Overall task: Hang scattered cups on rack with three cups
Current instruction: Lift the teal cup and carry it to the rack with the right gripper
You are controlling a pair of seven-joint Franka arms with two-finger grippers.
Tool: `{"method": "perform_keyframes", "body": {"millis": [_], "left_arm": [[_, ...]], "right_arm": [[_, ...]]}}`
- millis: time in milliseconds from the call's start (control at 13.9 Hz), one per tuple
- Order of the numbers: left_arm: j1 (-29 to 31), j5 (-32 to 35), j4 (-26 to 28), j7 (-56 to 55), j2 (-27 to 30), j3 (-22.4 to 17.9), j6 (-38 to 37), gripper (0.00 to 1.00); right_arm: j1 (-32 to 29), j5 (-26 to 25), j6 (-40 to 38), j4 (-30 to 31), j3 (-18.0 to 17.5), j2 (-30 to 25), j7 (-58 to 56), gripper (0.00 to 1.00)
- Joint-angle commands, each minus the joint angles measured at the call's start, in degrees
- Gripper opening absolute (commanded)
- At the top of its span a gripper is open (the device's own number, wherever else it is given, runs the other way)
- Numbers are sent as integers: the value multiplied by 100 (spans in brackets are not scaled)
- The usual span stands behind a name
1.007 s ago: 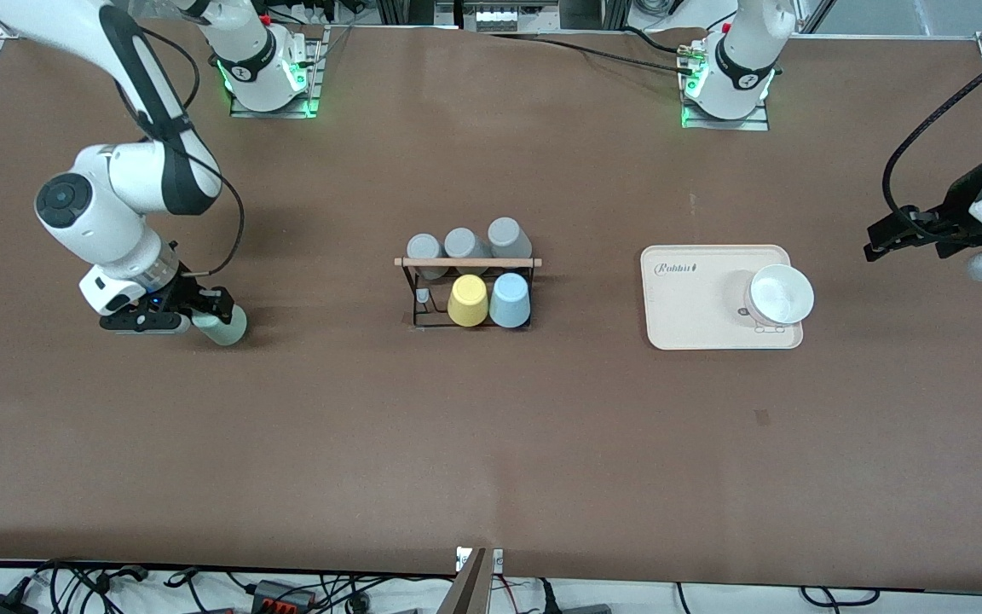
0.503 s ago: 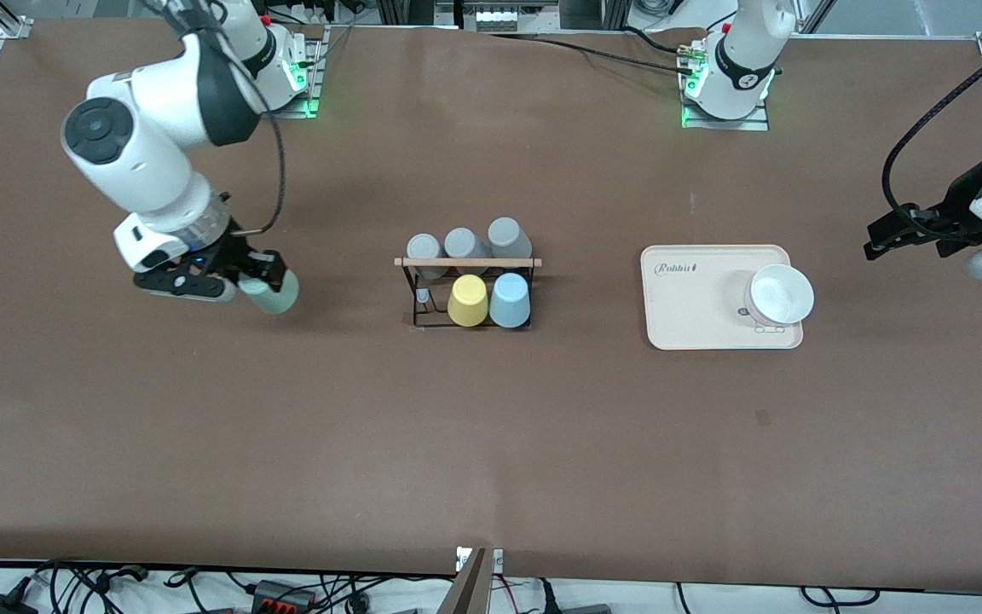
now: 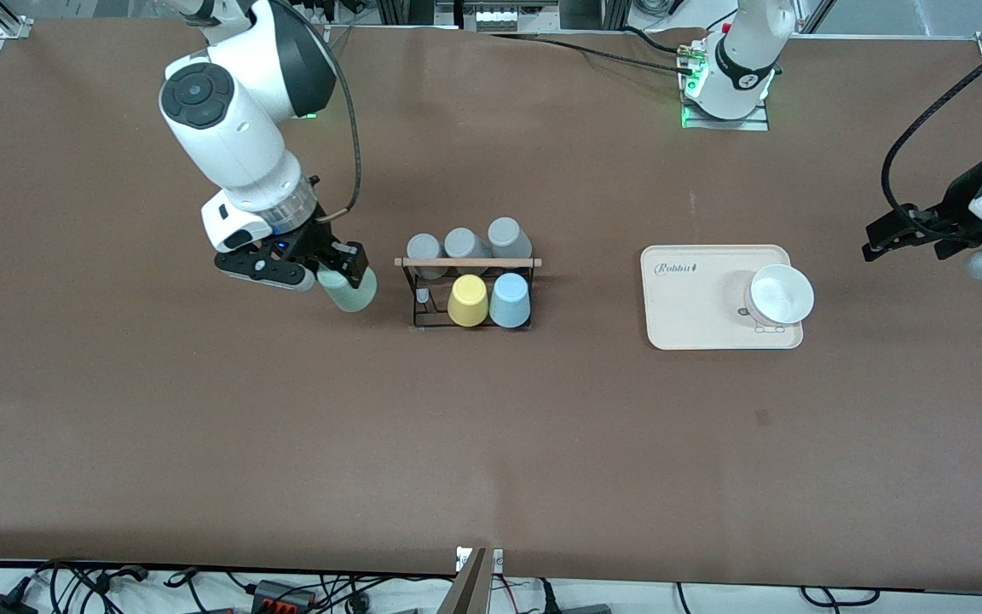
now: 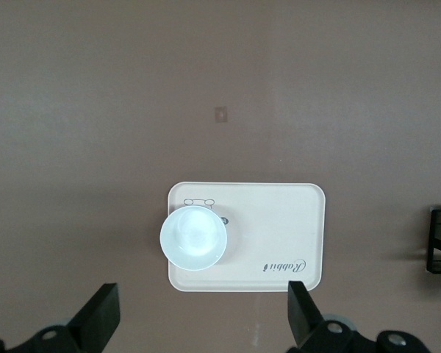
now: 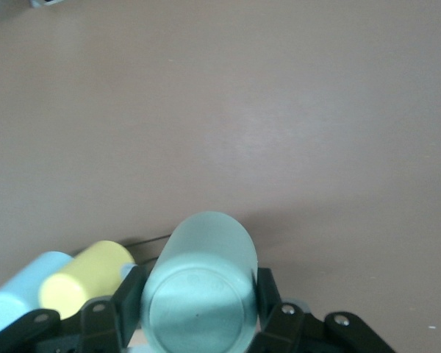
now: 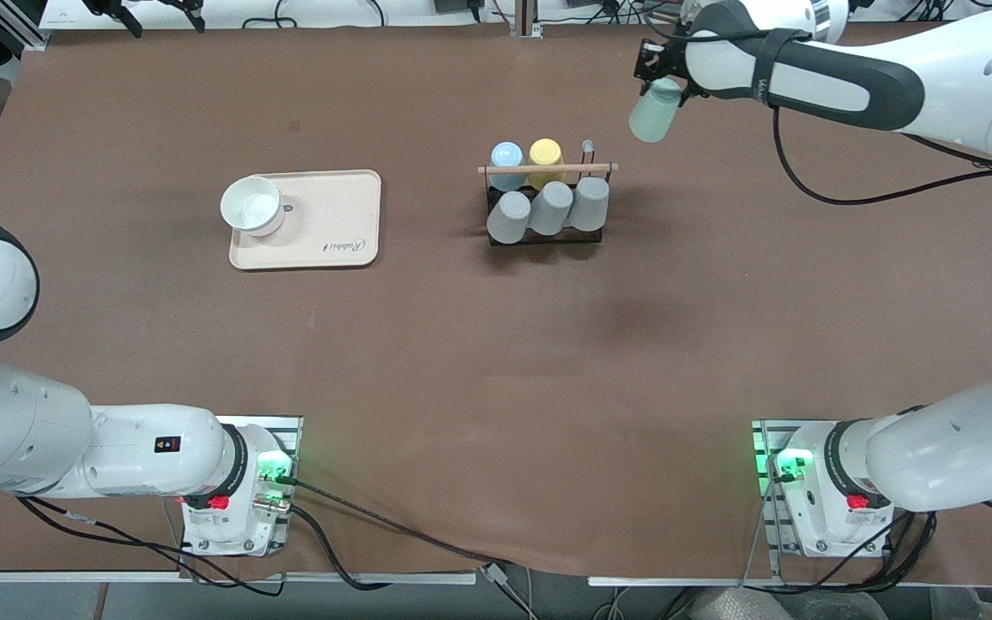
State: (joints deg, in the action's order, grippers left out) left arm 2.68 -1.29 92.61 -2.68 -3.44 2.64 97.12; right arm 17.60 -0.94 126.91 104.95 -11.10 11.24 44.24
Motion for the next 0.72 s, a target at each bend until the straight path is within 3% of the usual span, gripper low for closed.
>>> {"method": "perform_keyframes", "body": {"millis": [0,431,647], "left_arm": [[-39,-55,38,66,54,-18,35,100],[-365,-64,38,22,71,-413,44,100],[-330,-55,38,22,80,-361,35,100]], "right_arm": [[305,-116,-184,-650,47,457,417,0],[701,-572,-132,-959,47,915,892,0],[841,-785,-123,-959,47,1012,1051,0]]}}
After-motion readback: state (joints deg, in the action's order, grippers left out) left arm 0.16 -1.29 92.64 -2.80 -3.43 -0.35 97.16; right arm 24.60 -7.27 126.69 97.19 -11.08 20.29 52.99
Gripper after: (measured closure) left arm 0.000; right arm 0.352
